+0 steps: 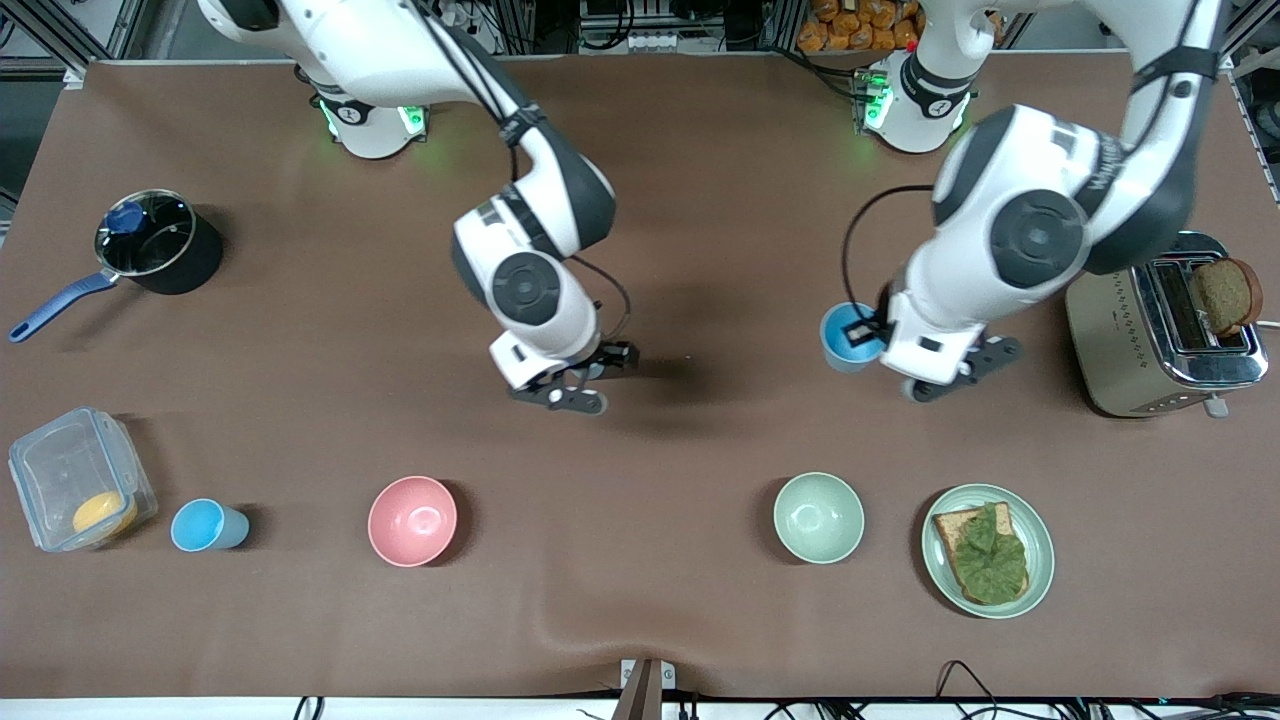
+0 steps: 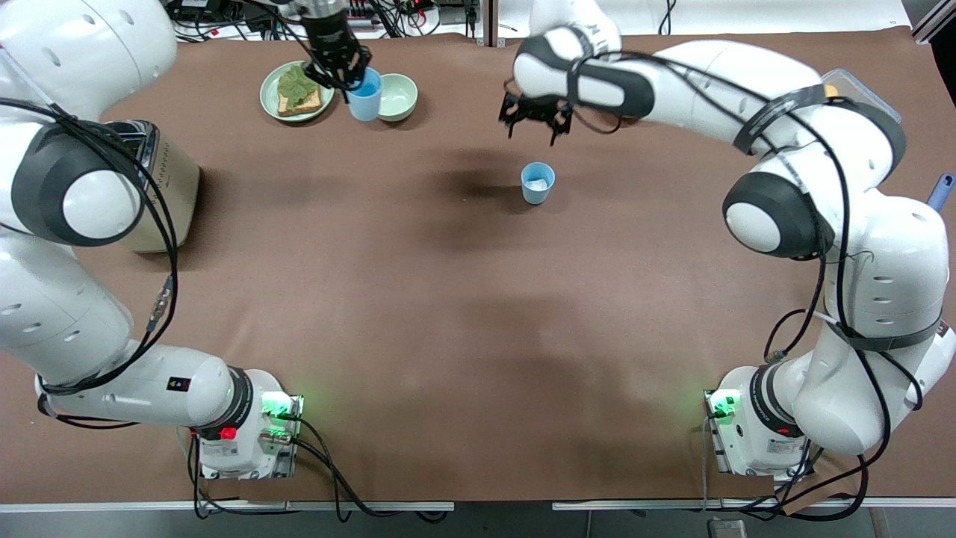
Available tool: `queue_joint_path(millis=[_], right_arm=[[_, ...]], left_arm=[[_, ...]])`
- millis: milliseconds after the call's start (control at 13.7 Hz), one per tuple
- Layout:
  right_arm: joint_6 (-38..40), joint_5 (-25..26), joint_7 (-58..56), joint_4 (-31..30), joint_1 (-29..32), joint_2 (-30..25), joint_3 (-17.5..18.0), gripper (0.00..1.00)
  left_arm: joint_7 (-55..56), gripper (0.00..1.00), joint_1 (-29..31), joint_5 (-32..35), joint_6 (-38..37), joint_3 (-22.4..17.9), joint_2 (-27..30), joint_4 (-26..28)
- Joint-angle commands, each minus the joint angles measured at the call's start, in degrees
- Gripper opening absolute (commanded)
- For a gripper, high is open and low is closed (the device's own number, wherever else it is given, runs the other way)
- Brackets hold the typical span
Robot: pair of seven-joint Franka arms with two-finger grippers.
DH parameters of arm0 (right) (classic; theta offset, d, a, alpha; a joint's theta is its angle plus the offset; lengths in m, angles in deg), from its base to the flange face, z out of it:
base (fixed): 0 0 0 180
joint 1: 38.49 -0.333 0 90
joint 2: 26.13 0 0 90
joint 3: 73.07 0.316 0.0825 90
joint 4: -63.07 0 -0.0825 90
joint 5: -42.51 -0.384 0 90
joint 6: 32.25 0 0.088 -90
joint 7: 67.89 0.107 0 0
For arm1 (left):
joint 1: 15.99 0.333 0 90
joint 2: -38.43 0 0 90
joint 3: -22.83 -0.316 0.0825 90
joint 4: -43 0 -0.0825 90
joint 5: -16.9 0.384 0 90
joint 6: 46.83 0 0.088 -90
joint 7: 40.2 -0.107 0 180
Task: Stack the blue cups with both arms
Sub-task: 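Lift both blue cups and carry them toward the table's middle, then lower the left cup into the right cup while the right gripper releases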
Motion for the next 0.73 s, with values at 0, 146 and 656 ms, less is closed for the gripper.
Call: queue_joint_path(millis=[0, 146, 656], right_arm=[[5.84, -0.54, -5.92, -0.02, 5.30, -3.70, 0.57, 1.00], [12.34, -0.45, -11.65, -0.02, 8.82, -5.81, 0.31, 1.00], [21.78, 5.07, -27.31, -4.56, 22.35, -15.90, -0.84, 1.00]], left_arm=[[5.96, 0.00, -4.67, -0.35, 4.14, -0.18, -1.16, -0.24], [14.91, 0.00, -10.72, 0.27, 9.41, -0.53, -3.96, -2.16], [33.22, 0.00, -24.01, 0.53, 24.27, -1.06, -17.24, -10.44]])
